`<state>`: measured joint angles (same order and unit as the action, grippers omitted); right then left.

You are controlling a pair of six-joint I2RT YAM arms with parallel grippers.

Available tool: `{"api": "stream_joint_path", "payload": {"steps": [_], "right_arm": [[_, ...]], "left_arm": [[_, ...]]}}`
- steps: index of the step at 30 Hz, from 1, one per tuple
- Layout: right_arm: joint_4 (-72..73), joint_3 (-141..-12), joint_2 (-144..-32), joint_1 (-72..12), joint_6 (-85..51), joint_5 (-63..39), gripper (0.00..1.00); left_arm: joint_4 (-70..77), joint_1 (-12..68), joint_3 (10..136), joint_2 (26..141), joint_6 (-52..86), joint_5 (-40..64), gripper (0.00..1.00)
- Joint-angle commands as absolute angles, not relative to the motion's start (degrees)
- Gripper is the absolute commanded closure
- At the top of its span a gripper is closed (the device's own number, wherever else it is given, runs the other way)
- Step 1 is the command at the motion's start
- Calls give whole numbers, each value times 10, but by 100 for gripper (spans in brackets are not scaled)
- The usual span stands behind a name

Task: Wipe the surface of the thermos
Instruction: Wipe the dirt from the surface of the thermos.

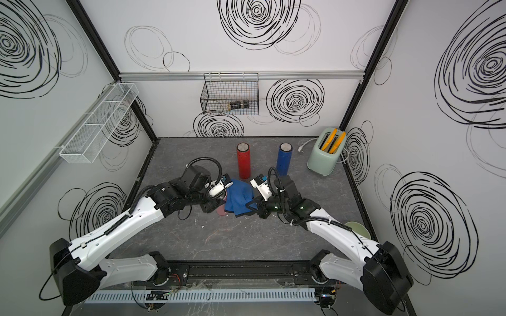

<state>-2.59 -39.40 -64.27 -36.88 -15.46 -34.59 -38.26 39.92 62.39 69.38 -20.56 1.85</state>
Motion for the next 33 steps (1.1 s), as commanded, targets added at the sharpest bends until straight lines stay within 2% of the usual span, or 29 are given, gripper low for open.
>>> {"api": "stream_joint_path", "payload": {"steps": [1, 21, 25, 33], "right_arm": [[15, -408, -662, -371, -157, -380, 100], [159, -393, -948, -376, -151, -385, 100], [159, -406, -949, -379, -149, -396, 100], [135, -463, -878, -385, -153, -458, 100]], "left_arm": [[-335, 406, 618, 692, -231, 19, 100], [-314, 403, 597, 695, -206, 41, 100], [-311, 394, 593, 695, -171, 50, 100], [-311, 379, 587, 701, -91, 61, 100]]}}
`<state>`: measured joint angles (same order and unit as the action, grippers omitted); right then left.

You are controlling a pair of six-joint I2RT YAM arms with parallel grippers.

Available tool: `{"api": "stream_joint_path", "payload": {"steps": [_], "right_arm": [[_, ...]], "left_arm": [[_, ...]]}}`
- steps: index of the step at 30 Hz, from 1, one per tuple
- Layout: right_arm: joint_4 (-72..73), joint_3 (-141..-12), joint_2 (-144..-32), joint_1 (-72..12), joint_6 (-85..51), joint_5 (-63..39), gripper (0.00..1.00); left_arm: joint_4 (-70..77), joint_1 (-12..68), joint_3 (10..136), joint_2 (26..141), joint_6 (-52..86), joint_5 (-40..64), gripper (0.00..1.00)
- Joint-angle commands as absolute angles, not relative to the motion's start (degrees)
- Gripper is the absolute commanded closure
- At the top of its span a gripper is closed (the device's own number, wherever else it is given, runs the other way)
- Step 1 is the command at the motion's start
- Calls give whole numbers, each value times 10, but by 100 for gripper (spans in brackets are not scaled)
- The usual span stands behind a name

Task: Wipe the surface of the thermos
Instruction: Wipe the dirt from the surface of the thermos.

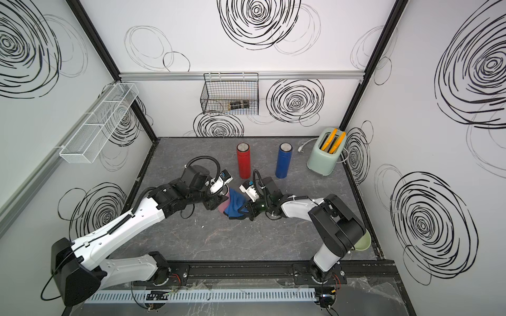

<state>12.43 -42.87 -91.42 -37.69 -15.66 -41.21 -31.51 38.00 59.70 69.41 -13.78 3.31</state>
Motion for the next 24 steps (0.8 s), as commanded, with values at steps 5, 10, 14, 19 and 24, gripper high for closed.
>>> {"api": "stream_joint_path", "payload": {"steps": [5, 10, 14, 19, 24], "right_arm": [[125, -497, -842, -393, -169, -458, 100], [133, -501, -857, -392, -175, -454, 100], [176, -482, -903, -395, -186, -455, 100], [213, -451, -966, -403, -185, -434, 100], [245, -433, -1024, -405, -184, -424, 100]], "left_arm": [[-307, 383, 582, 700, -36, 52, 100], [-305, 398, 580, 700, 26, 20, 100], [-280, 420, 562, 694, 67, 11, 100], [-253, 431, 545, 690, 109, -8, 100], [-247, 436, 541, 686, 136, -33, 100]]}}
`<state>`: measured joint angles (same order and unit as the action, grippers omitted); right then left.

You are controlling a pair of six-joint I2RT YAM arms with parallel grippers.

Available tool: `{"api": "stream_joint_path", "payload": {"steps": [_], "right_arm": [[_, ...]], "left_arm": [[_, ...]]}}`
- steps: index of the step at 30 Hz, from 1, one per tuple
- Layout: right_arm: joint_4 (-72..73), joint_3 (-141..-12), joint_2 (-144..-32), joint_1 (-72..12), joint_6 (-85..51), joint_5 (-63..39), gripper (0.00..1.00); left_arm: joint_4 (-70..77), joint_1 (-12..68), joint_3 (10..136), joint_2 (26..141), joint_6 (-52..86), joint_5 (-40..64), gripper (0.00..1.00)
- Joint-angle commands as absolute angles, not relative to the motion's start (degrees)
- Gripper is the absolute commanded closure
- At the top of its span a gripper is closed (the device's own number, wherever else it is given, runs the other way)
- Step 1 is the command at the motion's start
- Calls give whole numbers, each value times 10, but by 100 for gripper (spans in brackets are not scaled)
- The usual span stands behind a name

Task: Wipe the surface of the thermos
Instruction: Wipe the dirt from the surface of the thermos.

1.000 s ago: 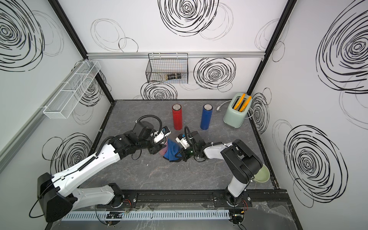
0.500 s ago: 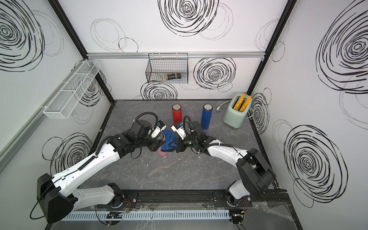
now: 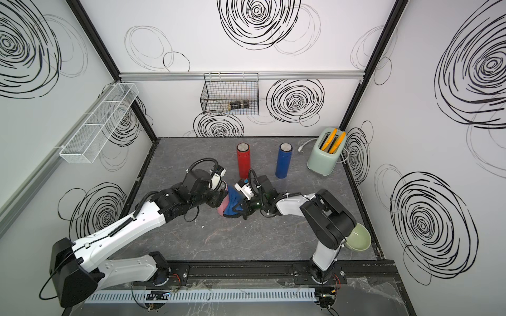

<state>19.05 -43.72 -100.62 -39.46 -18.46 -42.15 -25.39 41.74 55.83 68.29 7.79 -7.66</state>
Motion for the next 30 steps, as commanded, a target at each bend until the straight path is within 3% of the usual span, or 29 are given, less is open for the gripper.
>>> {"api": "stream_joint_path", "payload": {"steps": [1, 5, 17, 30], "right_arm": [[248, -432, -1034, -405, -184, -424, 100], [269, -426, -1029, -405, -195, -435, 100], [266, -460, -879, -422, -250, -454, 100], [312, -433, -879, -429, -282, -428, 100]], "left_arm": [[-245, 436, 539, 684, 143, -38, 100], [-237, 438, 527, 672, 179, -61, 100], [-219, 494, 505, 646, 313, -188, 100], [-260, 533, 538, 699, 438, -282, 100]]}}
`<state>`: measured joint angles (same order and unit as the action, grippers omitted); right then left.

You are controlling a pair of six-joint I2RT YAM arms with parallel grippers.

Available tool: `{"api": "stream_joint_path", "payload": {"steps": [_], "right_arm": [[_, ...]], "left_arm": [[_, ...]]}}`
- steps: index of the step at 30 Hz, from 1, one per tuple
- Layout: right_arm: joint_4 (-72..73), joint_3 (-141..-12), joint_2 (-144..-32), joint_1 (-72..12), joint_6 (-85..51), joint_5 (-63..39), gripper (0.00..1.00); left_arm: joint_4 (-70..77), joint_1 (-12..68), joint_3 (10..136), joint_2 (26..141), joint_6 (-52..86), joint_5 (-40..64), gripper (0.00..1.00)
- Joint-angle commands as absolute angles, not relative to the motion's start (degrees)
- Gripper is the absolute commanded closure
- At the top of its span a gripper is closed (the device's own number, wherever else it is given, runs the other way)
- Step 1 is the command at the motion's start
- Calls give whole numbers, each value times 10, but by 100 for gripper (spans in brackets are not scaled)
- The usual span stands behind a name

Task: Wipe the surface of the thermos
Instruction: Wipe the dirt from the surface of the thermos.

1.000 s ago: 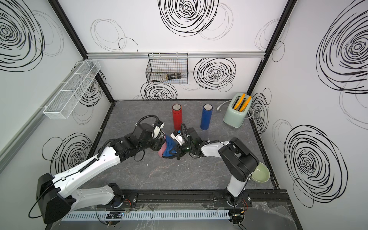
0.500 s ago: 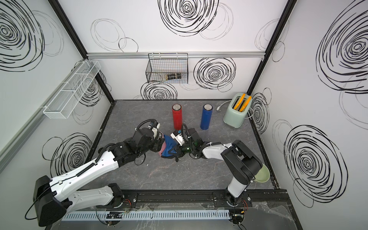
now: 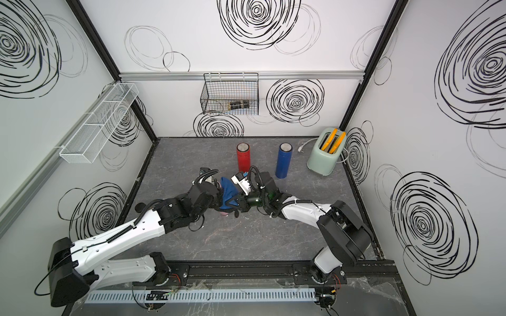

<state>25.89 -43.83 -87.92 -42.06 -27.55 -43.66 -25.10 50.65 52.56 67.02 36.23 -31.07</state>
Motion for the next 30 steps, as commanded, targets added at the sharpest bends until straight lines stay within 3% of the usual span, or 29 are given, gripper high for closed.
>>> {"api": "stream_joint_path", "payload": {"steps": [1, 15, 30], "right_arm": [[317, -426, -883, -429, -281, -420, 100], [448, -346, -1026, -428, -300, -408, 100], [406, -400, -872, -455, -335, -432, 100]], "left_arm": [[-274, 536, 547, 707, 451, -290, 100], [-298, 536, 577, 731, 491, -287, 100], [-290, 528, 570, 734, 504, -269, 100]]}}
